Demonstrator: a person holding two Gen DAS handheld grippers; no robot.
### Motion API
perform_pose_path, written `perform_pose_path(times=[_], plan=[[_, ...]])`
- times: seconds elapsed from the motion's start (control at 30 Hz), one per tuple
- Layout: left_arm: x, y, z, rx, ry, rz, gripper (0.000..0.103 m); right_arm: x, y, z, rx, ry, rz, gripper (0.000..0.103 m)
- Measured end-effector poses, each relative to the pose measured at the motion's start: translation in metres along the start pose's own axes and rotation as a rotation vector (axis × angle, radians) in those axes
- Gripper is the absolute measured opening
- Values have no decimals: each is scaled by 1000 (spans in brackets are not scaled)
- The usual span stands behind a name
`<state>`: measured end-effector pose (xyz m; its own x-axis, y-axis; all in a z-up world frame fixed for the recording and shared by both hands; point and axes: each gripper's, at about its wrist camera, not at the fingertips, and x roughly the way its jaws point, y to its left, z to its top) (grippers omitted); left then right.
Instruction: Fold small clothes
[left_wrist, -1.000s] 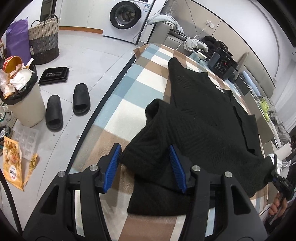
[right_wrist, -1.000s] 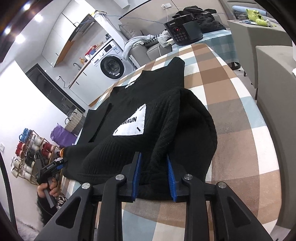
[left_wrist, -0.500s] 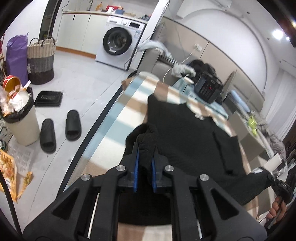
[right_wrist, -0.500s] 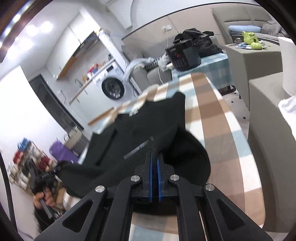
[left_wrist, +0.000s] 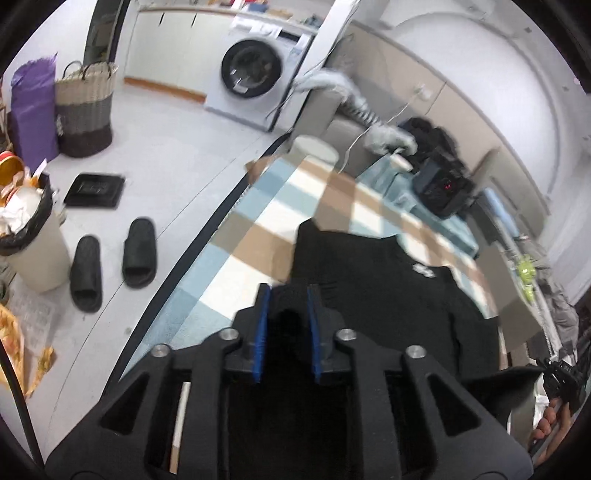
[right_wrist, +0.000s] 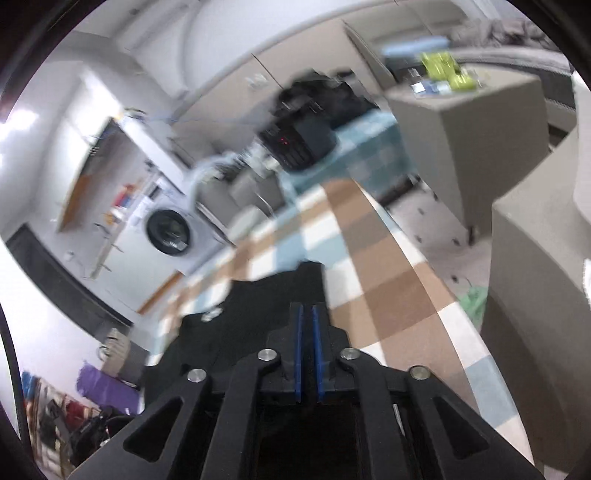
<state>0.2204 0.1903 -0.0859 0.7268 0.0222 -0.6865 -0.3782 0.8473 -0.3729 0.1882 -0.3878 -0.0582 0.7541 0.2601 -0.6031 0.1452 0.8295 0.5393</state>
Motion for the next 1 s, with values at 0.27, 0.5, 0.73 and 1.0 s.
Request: perform_pose_path(times=[0.27,0.5,0.73,1.0], plan=[[-18,21,-23,56,-40,39,69,-12,-28,-35,-109,109,-29,44],[-31,45,-72,81,62,53,69,-22,-50,-86,-146,240,22,44],[-46,54,-127,109,125,36,69,-40,-49,-124,-196,283,54,46],[-50,40,-166,192,116,21,19,-46,-16,-160,-395,261,-57,33]])
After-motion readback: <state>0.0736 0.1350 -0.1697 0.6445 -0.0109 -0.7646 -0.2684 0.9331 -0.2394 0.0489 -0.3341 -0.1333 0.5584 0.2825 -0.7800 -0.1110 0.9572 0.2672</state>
